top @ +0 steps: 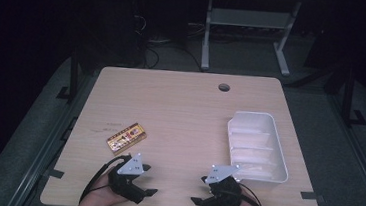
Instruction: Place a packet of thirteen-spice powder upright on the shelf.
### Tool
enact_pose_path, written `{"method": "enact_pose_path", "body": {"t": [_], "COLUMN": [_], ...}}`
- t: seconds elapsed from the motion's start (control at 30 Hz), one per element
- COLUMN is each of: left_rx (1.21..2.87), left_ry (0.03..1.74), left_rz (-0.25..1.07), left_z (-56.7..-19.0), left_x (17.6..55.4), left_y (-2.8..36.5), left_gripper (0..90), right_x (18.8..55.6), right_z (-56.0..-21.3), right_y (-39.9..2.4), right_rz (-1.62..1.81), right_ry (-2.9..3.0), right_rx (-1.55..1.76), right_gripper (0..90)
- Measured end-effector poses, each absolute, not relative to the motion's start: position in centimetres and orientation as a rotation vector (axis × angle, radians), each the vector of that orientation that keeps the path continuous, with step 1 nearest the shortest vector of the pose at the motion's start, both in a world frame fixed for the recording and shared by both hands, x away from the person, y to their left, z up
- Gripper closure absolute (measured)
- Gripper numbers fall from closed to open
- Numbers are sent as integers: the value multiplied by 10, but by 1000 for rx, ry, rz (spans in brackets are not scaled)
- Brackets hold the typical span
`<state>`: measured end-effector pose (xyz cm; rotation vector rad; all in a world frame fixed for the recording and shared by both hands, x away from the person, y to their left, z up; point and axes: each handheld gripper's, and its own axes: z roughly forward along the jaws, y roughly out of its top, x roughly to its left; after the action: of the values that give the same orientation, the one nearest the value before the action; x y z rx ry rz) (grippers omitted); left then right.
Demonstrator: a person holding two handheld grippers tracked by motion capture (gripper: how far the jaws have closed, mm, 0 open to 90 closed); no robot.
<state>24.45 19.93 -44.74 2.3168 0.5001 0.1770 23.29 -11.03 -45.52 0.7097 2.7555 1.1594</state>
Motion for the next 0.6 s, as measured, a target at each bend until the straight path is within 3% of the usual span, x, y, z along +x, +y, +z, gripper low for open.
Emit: {"method": "enact_pose_path", "body": {"t": [0.6], "left_rx": [2262], "left_ry": [589], "left_rz": [262], "left_z": [-432], "left_x": [266], "left_y": [230], "left_gripper": [203], "right_x": [234], "right_z": [-460], "right_y": [-106], "right_rz": [1115], "right_ry": [2778], "right_rx": [702], "right_gripper": [262]}}
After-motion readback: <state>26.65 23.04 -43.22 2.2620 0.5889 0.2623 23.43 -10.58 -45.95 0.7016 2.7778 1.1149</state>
